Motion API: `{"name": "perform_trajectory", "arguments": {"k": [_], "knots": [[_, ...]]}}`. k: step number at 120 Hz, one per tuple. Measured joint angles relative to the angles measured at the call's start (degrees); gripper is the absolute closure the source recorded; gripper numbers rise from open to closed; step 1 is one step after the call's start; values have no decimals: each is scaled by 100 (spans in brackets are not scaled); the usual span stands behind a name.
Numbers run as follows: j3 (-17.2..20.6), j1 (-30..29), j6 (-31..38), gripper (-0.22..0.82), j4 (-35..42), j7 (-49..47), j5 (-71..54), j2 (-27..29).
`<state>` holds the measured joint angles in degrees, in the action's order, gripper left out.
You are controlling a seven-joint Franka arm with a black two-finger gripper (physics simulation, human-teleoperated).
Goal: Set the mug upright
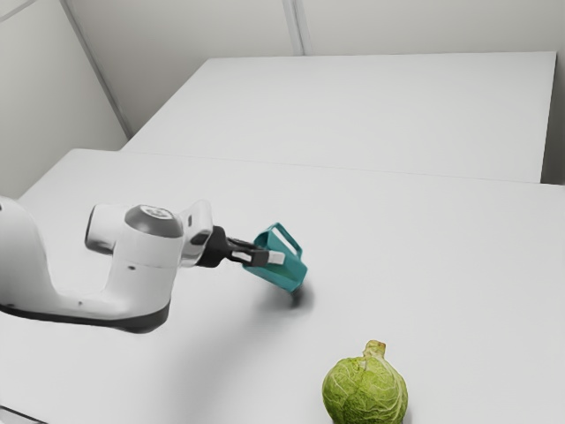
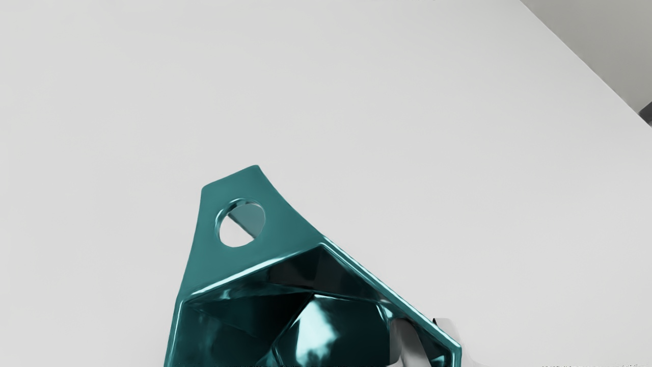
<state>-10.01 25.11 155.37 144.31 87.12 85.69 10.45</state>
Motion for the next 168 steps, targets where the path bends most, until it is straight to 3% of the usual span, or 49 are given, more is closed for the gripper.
{"name": "perform_trajectory", "arguments": {"k": [16, 33, 59, 81, 108, 168], "knots": [[-127, -43, -234, 79, -160, -628, -2175, 113], [-210, -374, -1033, 79, -46, -1883, -4911, 731], [-283, -674, -1699, 79, 199, -3594, -6621, 879], [-366, -680, -1688, 79, 152, -4720, -7080, 583], [-344, -648, -1116, 79, 60, -5721, -7115, 329], [-279, -490, -196, 79, 20, -6951, -6662, -127]]}}
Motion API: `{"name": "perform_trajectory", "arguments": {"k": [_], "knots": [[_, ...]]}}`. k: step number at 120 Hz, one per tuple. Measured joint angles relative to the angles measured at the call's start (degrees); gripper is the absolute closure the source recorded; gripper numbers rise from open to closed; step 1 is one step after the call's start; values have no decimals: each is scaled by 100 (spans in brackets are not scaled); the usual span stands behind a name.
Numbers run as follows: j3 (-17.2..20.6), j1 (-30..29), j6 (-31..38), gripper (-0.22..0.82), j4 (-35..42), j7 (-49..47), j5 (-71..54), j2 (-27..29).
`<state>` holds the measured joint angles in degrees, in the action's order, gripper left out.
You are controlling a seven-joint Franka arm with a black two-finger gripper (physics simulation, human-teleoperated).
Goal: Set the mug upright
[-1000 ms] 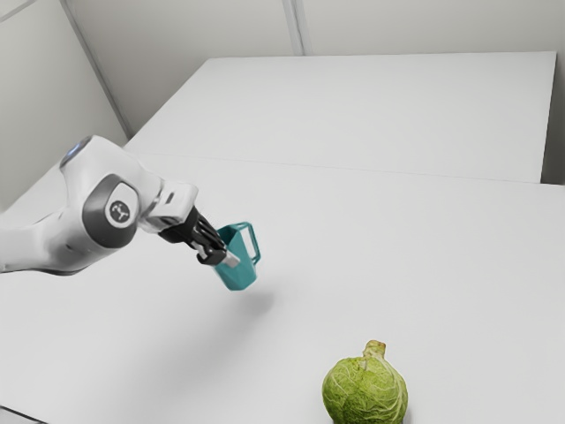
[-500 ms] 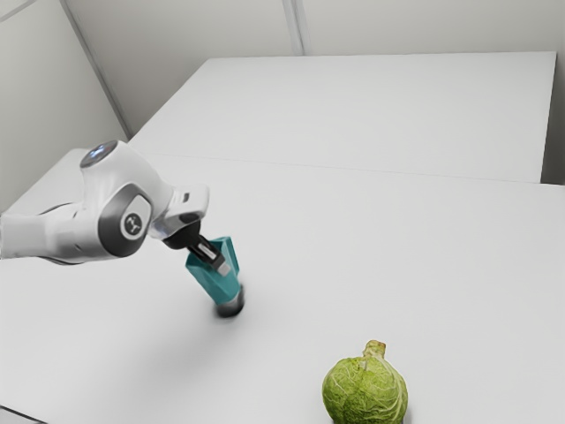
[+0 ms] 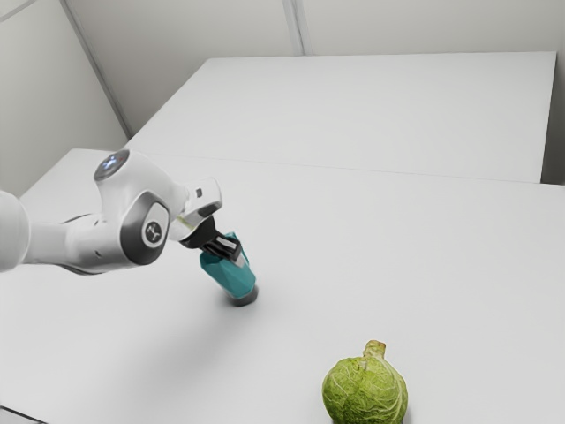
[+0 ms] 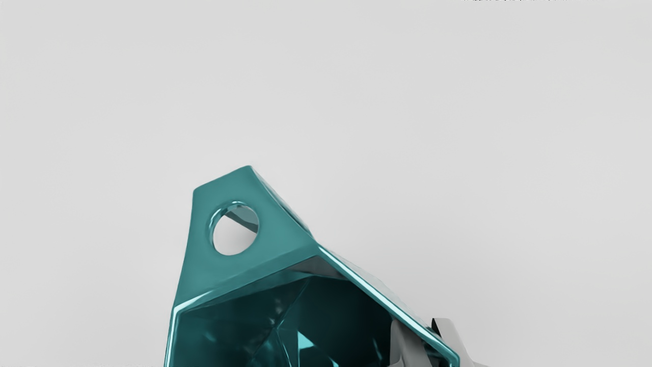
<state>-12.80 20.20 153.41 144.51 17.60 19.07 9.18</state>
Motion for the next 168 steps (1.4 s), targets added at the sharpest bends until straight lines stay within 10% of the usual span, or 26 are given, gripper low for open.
{"name": "perform_trajectory", "arguments": {"k": [73, 137, 168], "knots": [[-16, -14, -100, 77, 10, -585, 165, -46], [-12, -7, -83, 10, -56, -686, 341, 322], [-66, -80, -2196, 3, -3224, -678, -778, -1175]]}}
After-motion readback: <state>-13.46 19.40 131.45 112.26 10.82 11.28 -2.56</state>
